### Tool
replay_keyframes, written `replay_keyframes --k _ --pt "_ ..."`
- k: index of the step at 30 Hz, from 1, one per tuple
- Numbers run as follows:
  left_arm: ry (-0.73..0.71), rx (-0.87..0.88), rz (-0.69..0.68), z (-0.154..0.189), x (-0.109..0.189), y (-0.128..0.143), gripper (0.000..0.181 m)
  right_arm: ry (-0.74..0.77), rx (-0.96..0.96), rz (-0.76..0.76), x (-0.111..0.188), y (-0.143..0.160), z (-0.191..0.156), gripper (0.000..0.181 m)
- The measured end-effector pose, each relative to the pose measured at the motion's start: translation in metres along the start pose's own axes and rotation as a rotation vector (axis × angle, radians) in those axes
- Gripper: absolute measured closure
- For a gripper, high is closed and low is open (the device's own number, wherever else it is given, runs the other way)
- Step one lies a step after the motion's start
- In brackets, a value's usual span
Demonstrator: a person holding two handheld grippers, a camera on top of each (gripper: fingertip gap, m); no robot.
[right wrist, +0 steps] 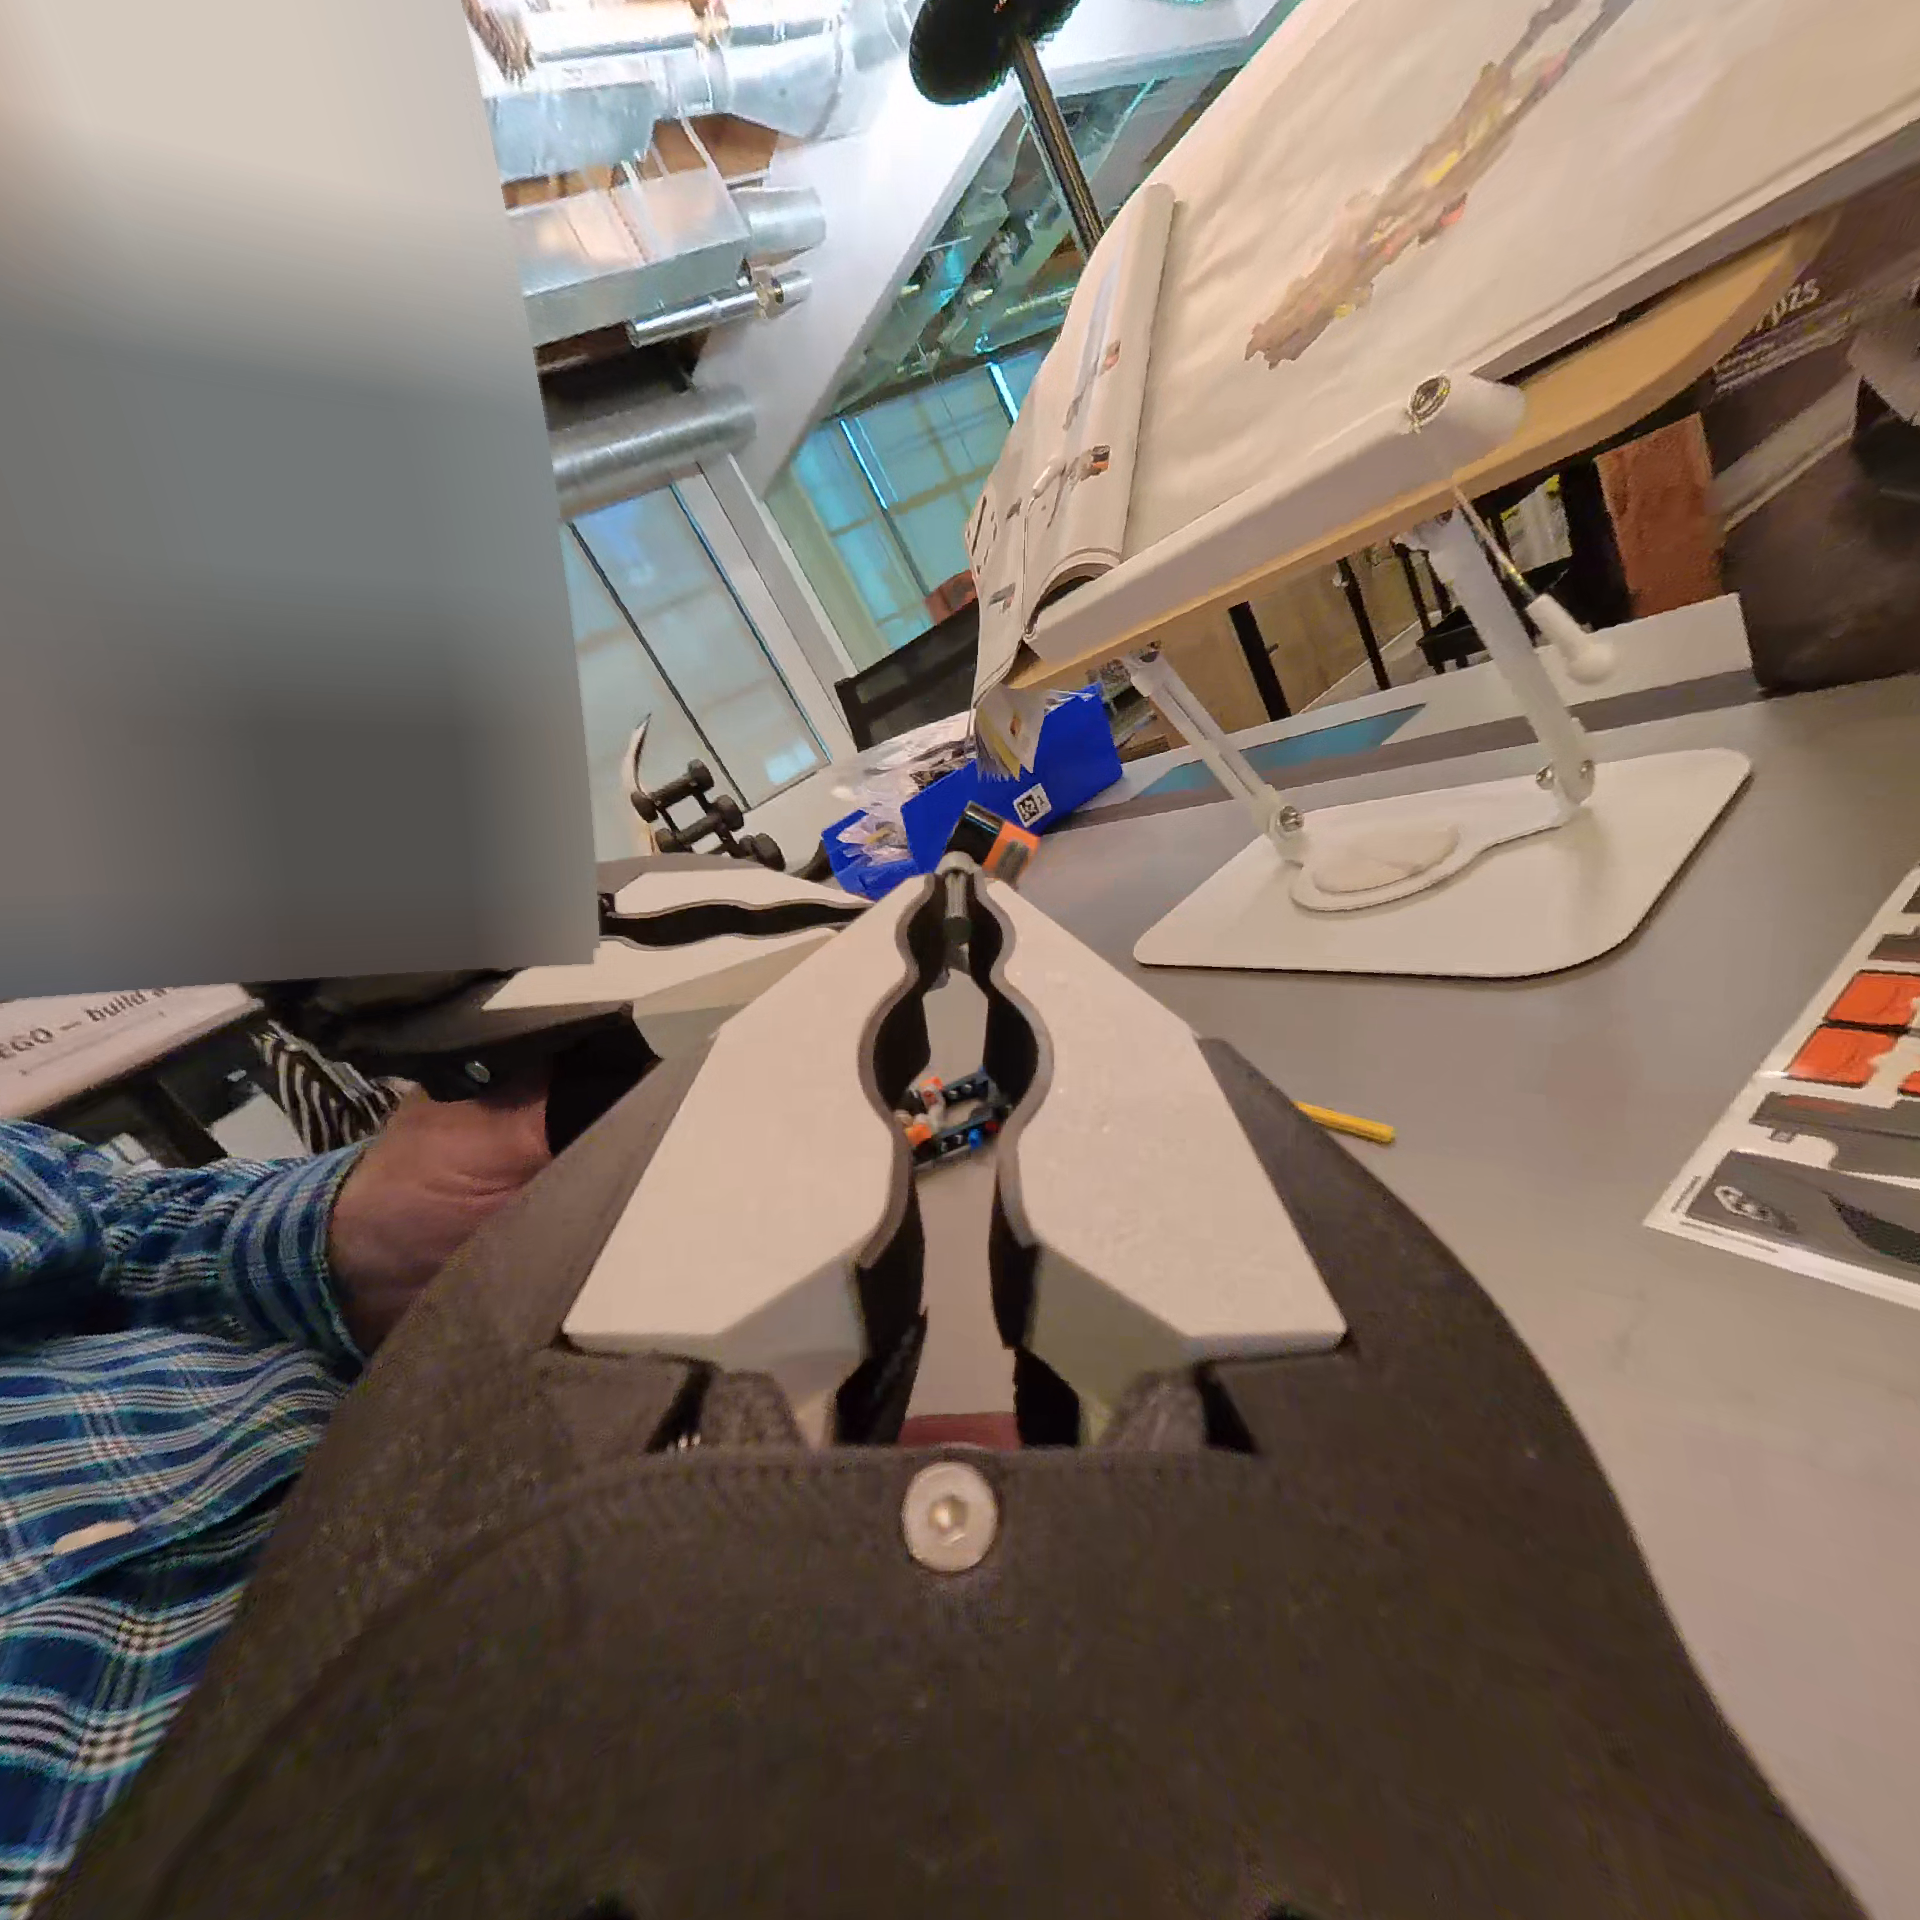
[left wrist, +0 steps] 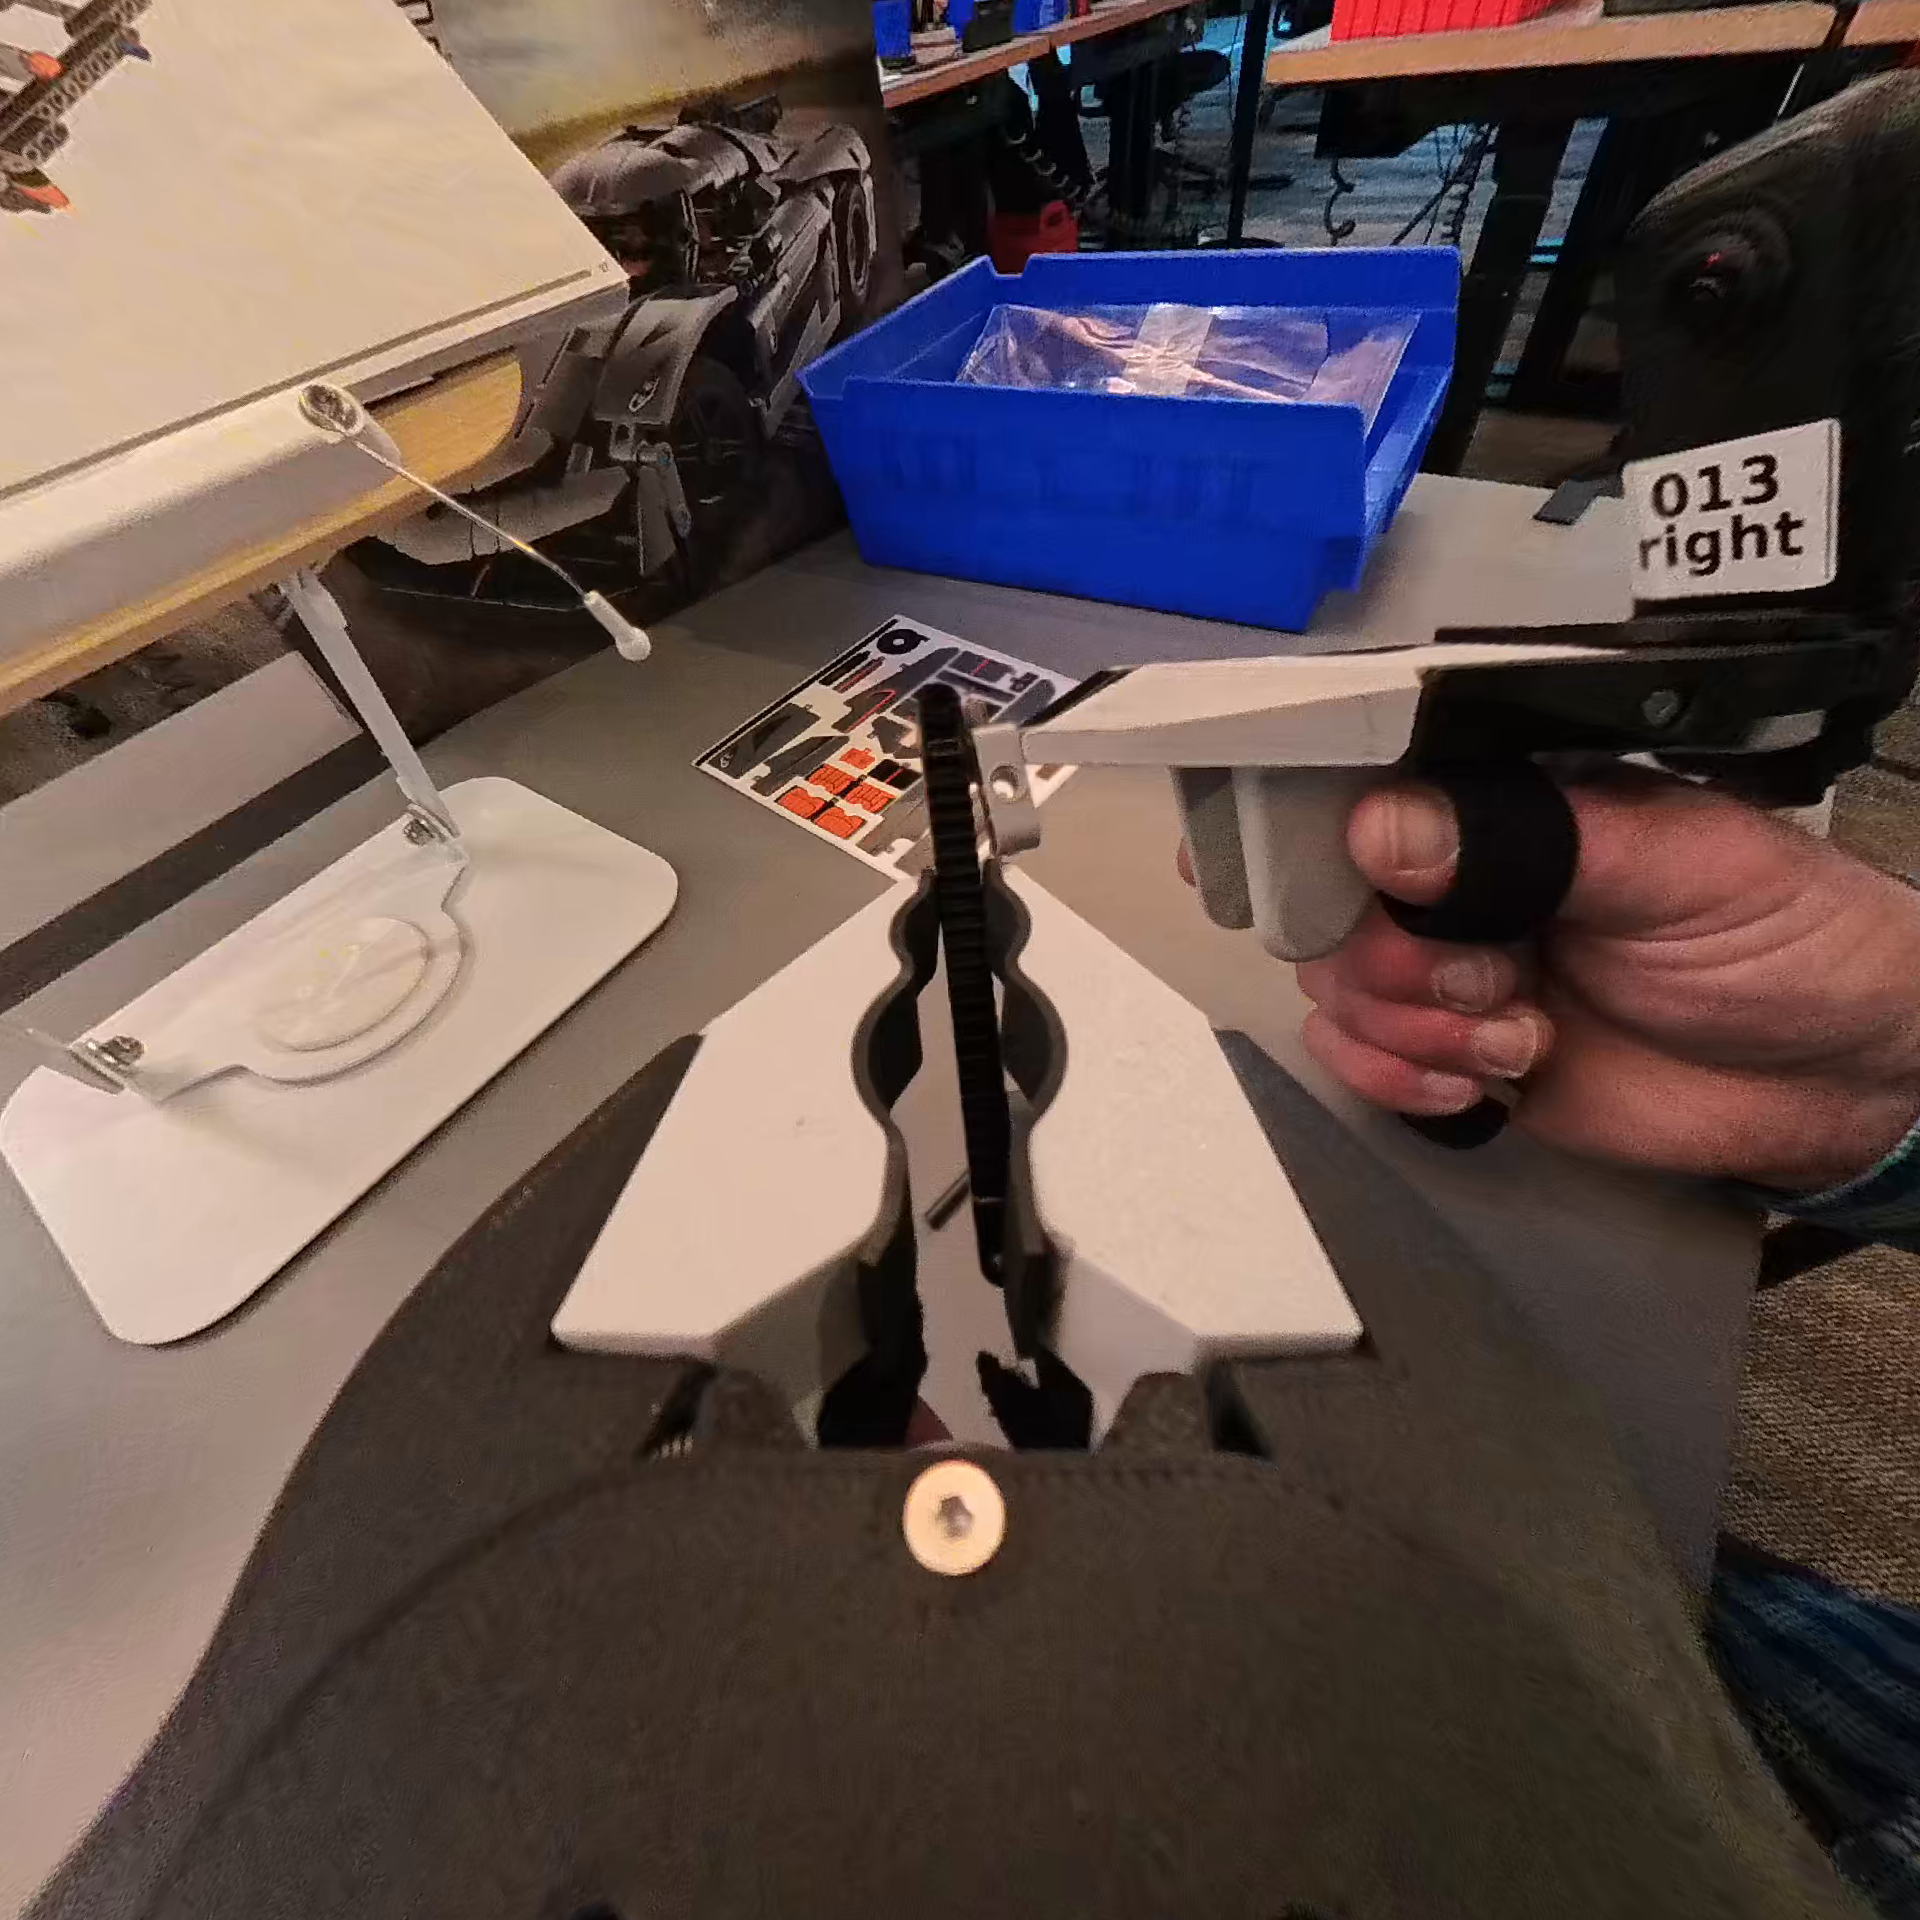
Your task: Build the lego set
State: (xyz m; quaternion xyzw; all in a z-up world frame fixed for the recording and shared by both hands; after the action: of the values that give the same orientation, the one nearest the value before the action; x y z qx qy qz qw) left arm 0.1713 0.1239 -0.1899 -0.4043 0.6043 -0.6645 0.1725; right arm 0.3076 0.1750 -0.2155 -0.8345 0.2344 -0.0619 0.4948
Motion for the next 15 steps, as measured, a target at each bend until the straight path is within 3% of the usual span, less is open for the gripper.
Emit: replay_keyframes --k 9,15 --pt "0.011 -0.016 -0.032 -0.002 0.0 -0.006 0.175 0.059 0.326 -0.031 -0.002 -0.011 -0.007 0.18" --pt "0.0 -0.07 -0.078 -0.001 -0.001 -0.008 0.174 0.116 0.652 -0.066 -0.004 -0.015 -0.015 0.179"
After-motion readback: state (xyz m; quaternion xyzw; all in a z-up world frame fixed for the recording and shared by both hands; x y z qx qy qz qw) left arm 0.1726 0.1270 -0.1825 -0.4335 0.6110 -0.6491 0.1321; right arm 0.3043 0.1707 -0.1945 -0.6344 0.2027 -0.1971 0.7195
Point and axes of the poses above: each gripper's, where its closed fingertips meet, x back along the fingers, y out of its underside, z = x × y across the jaws, the point moved 9 cm from there along x, back along the fingers, and after that the axes turned 10 degrees about y, right-handed, at the moved point
